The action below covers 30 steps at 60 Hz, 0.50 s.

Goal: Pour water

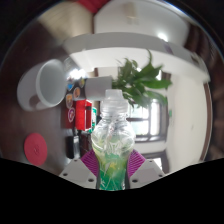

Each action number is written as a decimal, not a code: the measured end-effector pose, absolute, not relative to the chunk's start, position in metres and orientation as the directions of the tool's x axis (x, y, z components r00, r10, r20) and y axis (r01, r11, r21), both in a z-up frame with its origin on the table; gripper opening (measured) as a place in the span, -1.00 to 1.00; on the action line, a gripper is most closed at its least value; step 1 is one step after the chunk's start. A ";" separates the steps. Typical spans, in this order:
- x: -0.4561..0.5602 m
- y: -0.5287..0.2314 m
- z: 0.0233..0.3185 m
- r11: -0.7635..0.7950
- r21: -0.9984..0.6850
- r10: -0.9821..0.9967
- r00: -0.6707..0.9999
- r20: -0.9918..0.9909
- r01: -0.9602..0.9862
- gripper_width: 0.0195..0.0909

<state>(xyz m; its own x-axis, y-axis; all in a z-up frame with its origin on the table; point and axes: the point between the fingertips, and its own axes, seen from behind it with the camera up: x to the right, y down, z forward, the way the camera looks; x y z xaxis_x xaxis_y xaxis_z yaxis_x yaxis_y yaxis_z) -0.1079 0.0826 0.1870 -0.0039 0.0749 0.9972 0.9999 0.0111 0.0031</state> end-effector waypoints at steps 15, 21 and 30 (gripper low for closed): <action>-0.101 0.070 0.163 -0.176 -0.793 0.244 0.806 0.539 0.584 -0.63; -0.100 0.067 0.149 -0.242 -0.906 0.236 0.927 0.293 0.348 -0.64; -0.094 0.065 0.129 -0.295 -0.951 0.213 0.977 0.029 0.092 -0.64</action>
